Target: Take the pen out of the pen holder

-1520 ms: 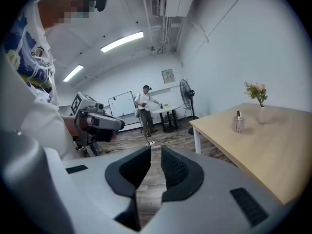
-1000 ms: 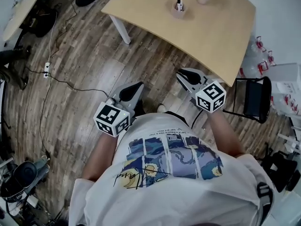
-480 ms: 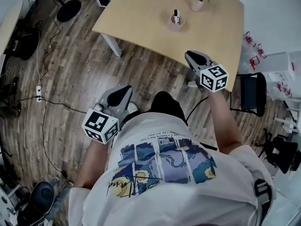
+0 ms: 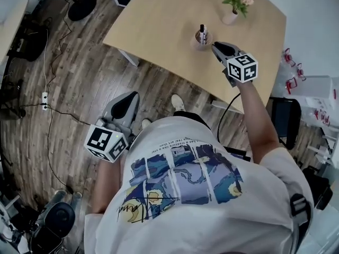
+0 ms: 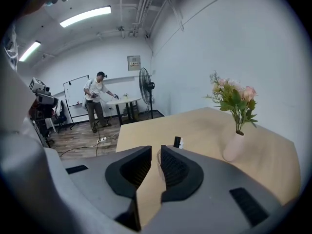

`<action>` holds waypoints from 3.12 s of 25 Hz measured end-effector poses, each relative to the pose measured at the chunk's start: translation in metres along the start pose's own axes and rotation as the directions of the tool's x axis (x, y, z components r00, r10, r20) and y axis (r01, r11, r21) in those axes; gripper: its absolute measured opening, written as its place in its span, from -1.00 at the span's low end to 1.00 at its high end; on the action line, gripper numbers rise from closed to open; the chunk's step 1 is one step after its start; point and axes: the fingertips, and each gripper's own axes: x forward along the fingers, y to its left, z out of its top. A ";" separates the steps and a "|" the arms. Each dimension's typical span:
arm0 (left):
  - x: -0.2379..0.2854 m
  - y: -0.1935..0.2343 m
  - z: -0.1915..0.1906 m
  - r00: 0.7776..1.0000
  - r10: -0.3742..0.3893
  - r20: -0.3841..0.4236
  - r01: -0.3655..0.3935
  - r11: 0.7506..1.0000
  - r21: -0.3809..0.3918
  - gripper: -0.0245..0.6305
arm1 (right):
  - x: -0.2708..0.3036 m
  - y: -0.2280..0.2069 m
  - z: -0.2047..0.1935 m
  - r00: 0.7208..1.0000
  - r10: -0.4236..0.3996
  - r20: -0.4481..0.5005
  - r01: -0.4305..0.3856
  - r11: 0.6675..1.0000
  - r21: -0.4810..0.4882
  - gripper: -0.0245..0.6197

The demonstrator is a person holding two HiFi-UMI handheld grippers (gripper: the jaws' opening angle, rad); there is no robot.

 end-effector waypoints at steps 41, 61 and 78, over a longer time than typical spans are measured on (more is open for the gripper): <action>0.077 0.020 0.020 0.987 0.154 -0.038 -0.155 0.988 -0.027 -0.90 | 0.103 -0.056 -0.007 0.952 0.294 -0.087 -0.296 0.955 -0.004 -0.73; 0.054 0.018 0.014 0.993 0.111 -0.038 -0.111 0.994 -0.005 -0.90 | 0.091 -0.059 -0.019 0.984 0.175 -0.041 -0.173 0.984 0.047 -0.81; 0.036 0.009 0.009 0.998 0.065 -0.019 -0.065 0.998 -0.003 -0.90 | 0.049 -0.044 0.031 0.991 0.109 0.082 -0.111 0.993 0.025 -0.81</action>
